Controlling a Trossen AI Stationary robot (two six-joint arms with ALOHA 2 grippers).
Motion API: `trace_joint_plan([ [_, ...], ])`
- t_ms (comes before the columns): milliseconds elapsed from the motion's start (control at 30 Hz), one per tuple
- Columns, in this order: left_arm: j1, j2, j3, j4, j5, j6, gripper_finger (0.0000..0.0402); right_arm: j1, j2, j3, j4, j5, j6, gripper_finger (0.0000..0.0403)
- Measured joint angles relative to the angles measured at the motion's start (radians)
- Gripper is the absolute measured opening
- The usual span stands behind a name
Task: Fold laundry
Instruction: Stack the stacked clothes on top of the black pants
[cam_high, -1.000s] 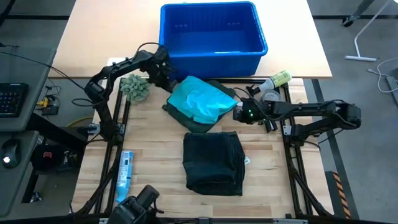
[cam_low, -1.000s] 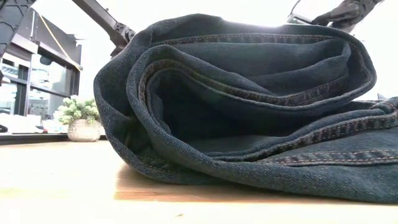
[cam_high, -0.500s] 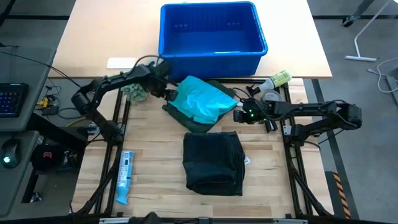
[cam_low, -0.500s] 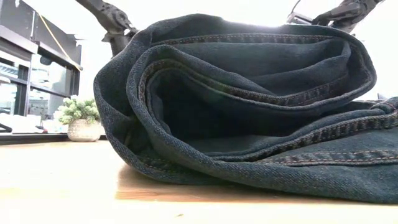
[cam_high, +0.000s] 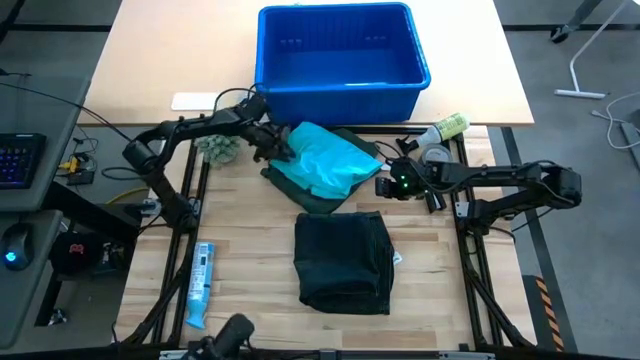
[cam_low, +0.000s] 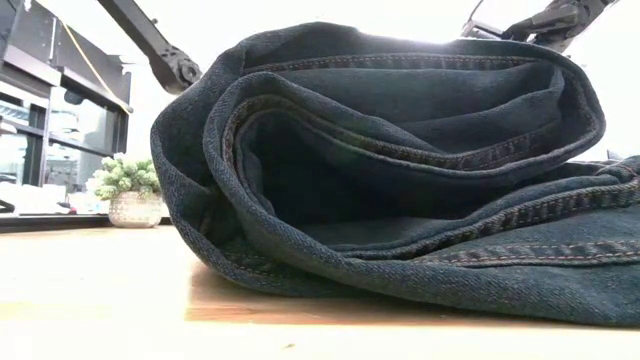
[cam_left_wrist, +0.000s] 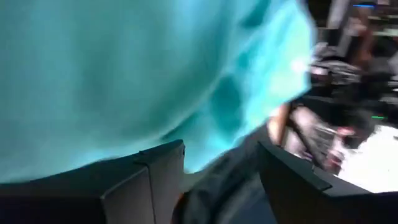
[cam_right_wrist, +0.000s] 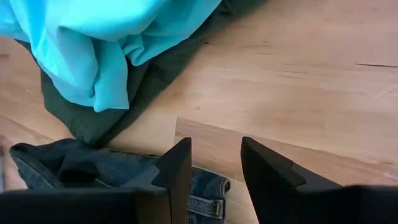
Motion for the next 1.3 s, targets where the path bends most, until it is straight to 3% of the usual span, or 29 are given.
trace_joint_plan([
  [333,0.142,0.172,0.169,0.148,-0.099,-0.096,0.0145,0.0,0.0,0.0,0.01,-0.026,0.0,0.0124],
  [500,0.182,0.245,0.313,0.223,-0.225,-0.106,0.0137,0.003,0.0,0.004,0.02,-0.051,0.034,0.0124],
  [600,0.195,0.251,0.382,0.224,-0.181,-0.068,0.0134,0.003,0.0,0.004,0.039,-0.067,0.042,0.0124],
  [700,0.177,0.211,0.411,0.118,-0.089,0.043,0.0131,0.003,0.0,0.004,0.051,-0.078,0.029,0.0124],
  [767,0.156,0.187,0.41,-0.03,-0.089,0.152,0.0131,0.003,0.0,0.004,0.052,-0.078,0.027,0.0124],
  [967,0.071,0.156,0.401,-0.503,-0.364,0.528,0.0131,0.001,0.0,0.004,0.053,-0.075,0.0,0.0124],
  [1300,0.036,0.16,0.285,-0.364,-0.414,0.472,0.0134,0.006,0.0,0.004,0.055,-0.101,0.0,0.0124],
])
